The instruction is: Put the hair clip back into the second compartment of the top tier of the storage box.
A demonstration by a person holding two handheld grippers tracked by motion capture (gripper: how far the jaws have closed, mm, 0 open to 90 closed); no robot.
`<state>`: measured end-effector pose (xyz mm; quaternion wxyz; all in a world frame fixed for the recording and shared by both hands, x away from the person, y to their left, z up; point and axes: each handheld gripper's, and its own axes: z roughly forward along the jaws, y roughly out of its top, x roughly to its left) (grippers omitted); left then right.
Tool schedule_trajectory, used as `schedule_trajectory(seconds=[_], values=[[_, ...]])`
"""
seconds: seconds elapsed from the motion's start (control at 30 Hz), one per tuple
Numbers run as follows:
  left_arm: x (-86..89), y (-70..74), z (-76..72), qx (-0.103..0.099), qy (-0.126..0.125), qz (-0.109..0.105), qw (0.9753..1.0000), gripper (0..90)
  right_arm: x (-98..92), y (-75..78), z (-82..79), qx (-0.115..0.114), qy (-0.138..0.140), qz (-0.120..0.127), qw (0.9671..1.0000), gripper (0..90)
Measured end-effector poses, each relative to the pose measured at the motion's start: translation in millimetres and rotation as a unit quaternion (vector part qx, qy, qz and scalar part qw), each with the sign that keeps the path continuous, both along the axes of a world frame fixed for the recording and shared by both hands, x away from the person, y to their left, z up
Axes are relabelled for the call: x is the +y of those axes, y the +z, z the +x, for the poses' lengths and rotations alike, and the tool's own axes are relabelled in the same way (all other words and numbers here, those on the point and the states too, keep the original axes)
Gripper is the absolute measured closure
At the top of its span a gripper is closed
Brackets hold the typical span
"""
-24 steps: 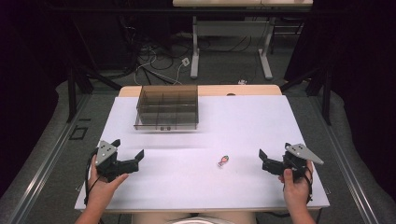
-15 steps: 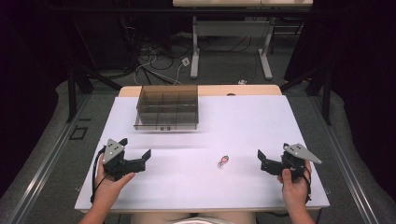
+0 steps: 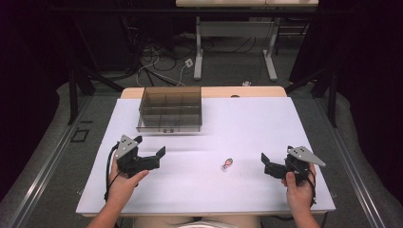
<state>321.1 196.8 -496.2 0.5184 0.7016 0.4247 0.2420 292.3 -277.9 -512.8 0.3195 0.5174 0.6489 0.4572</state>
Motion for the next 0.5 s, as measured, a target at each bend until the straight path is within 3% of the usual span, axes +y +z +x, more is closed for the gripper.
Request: schedule_trajectory(seconds=[0.17, 0.5], values=[[-11.8, 1.8, 4.7, 0.004, -0.009, -0.012, 0.9999, 2.1, 0.3, -0.4, 0.3, -0.004, 0.001, -0.003, 1.0, 0.0], [-29.2, 4.0, 8.8, 0.01, -0.023, -0.01, 0.9996, 4.1, -0.4, -0.2, 0.4, -0.001, 0.001, 0.002, 1.0, 0.0]])
